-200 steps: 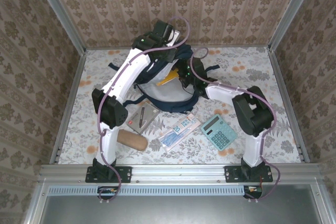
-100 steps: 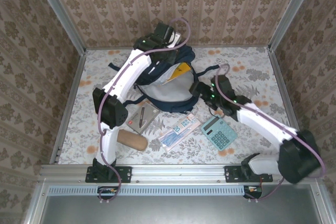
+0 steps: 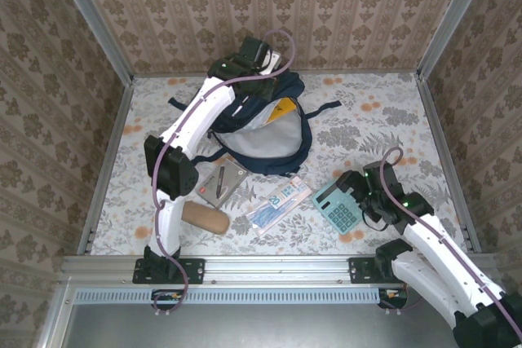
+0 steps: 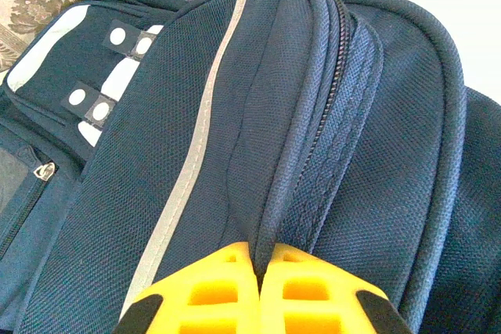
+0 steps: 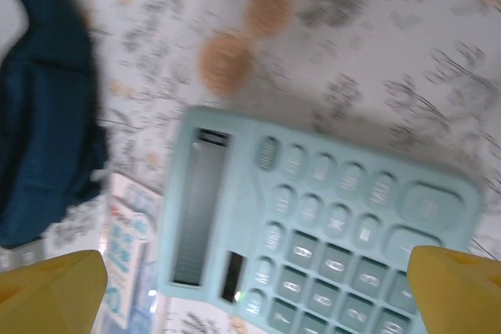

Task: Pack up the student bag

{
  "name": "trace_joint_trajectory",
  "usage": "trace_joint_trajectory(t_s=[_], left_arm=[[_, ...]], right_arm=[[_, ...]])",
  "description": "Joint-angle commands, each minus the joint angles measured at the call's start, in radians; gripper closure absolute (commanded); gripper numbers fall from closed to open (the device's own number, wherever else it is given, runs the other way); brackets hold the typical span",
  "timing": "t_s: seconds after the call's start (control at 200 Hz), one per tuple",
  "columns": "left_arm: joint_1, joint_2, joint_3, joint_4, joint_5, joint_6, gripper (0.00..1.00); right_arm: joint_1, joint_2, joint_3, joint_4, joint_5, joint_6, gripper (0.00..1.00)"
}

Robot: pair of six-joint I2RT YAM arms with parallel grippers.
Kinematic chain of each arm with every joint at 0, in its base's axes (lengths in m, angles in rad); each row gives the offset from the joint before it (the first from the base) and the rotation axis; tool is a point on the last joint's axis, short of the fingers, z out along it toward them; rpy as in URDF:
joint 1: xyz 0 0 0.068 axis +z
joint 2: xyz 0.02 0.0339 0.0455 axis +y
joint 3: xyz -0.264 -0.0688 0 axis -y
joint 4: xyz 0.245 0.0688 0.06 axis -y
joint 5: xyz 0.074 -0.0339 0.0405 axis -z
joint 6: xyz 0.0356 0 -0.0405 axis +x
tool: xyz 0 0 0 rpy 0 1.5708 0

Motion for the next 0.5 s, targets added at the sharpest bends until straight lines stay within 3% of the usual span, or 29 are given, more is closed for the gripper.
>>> trace_joint_trajectory(t_s=[0.0,0.145,0.33,0.495], left_arm=[[0.015,-0.056,0.011,0.085,0.003,-0.033,1.00],[0.014,-0.050,0.009,0.080,0.012,-0.040,1.00],[0.014,-0.049,0.010,0.081,0.019,-0.044,1.00],[0.014,-0.044,0.011,0.082,0.023,-0.048,1.00]], right_arm=[[-0.006,0.041,-0.028,-0.091,-0.012,0.096,0.00],[-0.006,0.089,-0.054,-0.028,-0.059,0.132,0.00],[-0.004,0.090,-0.085,-0.105,-0.040,0.178,0.01],[-0.004,0.074,-0.200,0.114,-0.127,0.230,0.00]])
